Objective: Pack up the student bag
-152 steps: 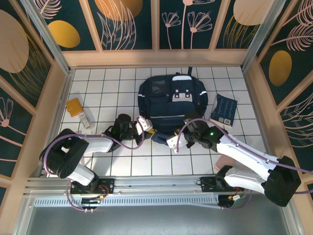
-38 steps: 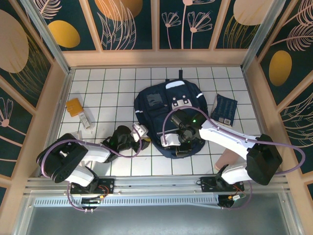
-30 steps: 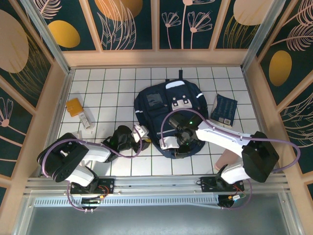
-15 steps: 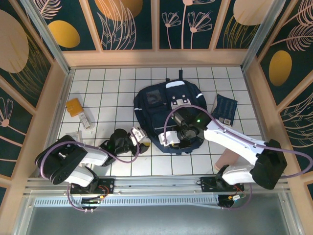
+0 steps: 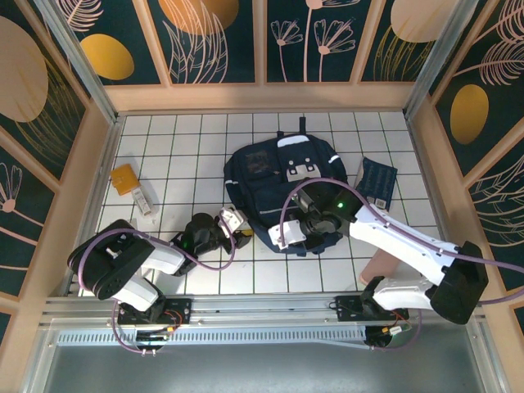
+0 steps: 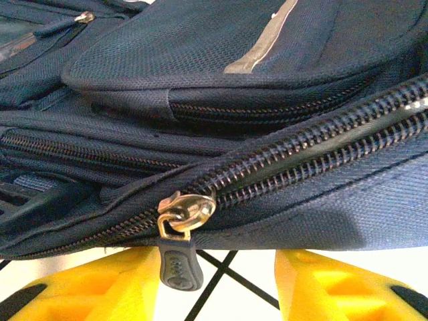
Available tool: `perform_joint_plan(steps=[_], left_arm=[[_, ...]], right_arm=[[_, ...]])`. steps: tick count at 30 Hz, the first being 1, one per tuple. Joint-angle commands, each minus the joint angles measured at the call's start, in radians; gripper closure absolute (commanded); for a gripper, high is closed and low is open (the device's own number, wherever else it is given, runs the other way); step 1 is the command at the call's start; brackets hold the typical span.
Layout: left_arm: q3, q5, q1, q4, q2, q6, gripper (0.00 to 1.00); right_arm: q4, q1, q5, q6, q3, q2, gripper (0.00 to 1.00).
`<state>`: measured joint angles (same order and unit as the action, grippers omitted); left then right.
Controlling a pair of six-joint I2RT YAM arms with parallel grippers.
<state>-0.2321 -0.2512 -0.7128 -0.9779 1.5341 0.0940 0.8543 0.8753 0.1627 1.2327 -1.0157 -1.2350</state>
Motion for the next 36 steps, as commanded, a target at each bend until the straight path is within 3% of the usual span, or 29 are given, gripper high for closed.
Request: perform_joint_plan(steps=[1,6,17,22,23,28,31,36], left_arm=[[-0.026,-0.015,-0.002,-0.054,0.026,-0.003,0.57],[-0.040,0.029,-0.002,-0.080,0.034,0.002,0.69],[-0.092,-0.018,-0.001,-0.015,-0.007,0.068,0.62],[-0.094,0.007,0.004,-0.001,-0.028,0.100,0.98],[-0.099,0.026,0.008,0.013,-0.030,0.101,1.00],[-0.095,0.056,0.029,0.061,-0.062,0.105,1.00],[-0.086,0.130,0.057,0.103,-0.094,0.088,1.00],[-0.070,0.201,0.156,0.073,-0.101,-0.031,1.00]], right_arm=[[0.026,0.026,0.009,0.031,-0.002,0.047,1.00],[0.038,0.050,-0.013,0.048,0.009,0.062,1.00],[0.042,0.079,-0.041,0.060,0.041,0.105,1.00],[0.029,0.099,-0.043,0.059,0.066,0.123,1.00],[0.028,0.100,-0.044,0.059,0.070,0.124,1.00],[0.023,0.097,-0.063,0.059,0.093,0.138,1.00],[0.025,0.089,-0.065,0.062,0.100,0.153,1.00],[0.038,0.076,-0.066,0.077,0.110,0.173,1.00]])
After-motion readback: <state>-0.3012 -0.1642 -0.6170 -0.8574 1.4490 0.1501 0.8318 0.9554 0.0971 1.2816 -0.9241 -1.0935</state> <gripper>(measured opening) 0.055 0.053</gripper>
